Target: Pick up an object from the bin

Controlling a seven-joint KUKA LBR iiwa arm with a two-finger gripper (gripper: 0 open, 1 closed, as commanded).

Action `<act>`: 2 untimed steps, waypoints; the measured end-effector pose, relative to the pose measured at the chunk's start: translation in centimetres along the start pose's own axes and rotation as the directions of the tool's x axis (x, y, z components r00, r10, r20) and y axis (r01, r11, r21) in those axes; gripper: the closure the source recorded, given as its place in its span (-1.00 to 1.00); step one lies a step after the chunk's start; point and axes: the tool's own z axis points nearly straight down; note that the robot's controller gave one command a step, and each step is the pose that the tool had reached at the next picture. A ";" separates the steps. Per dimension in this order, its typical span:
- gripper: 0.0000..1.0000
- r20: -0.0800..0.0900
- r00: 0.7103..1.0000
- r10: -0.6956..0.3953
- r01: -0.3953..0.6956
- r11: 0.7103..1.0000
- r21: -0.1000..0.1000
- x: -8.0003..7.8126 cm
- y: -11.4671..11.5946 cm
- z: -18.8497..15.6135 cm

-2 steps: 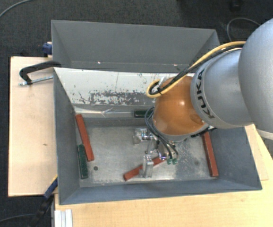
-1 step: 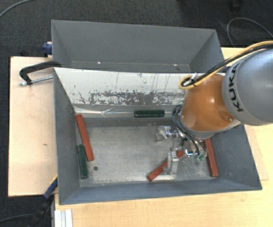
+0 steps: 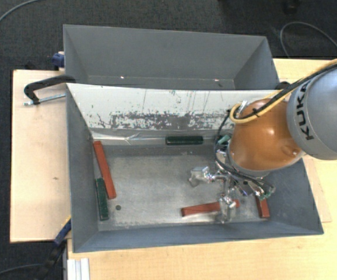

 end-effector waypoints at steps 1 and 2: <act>1.00 0.001 1.000 0.001 -0.001 1.000 -0.001 0.0 0.0 0.0; 1.00 0.015 1.000 -0.006 0.006 1.000 0.009 -0.5 -2.7 -21.2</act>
Offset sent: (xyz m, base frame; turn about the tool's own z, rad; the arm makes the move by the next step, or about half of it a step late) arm 0.0000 0.0000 0.0000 0.0000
